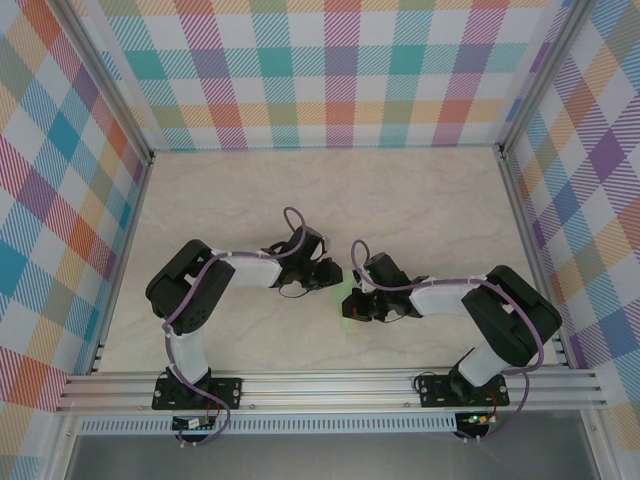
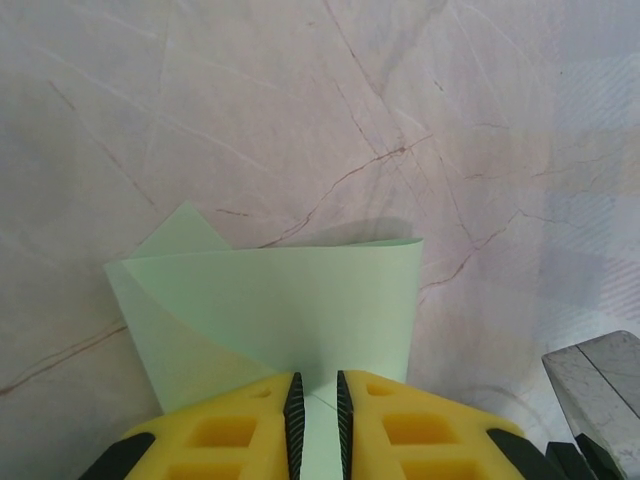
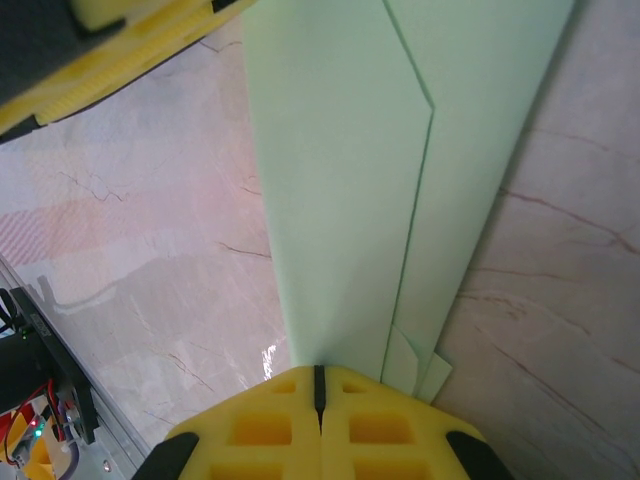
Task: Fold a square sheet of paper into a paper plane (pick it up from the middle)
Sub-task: Fold the wing for the fifth time at the center of the table.
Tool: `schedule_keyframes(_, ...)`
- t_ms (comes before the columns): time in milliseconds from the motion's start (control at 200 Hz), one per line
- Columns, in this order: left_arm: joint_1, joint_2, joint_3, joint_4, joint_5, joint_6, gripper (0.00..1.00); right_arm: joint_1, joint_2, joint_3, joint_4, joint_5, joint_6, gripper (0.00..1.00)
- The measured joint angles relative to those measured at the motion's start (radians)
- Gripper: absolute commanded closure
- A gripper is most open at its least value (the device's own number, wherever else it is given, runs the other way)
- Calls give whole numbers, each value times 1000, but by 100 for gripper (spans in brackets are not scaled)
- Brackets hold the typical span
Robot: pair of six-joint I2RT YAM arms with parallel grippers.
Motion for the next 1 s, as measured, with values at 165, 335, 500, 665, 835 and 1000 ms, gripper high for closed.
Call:
schedule_keyframes(165, 24, 15, 6, 16, 53, 7, 78, -5, 7, 1, 4, -11, -13, 100)
schedule_keyframes(335, 52, 38, 26, 39, 79, 8, 78, -8, 11, 2, 6, -23, -21, 100)
schedule_keyframes(500, 74, 57, 50, 47, 82, 14, 77, -8, 13, 5, 3, -25, -24, 100)
schedule_keyframes(665, 91, 68, 64, 47, 82, 25, 77, -8, 13, 6, 2, -26, -24, 100)
schedule_keyframes(835, 142, 81, 101, 34, 38, 51, 76, -8, 13, 8, 1, -30, -27, 100)
schedule_keyframes(1000, 174, 72, 152, -41, -25, 82, 74, -6, 5, 19, -28, -45, -26, 90)
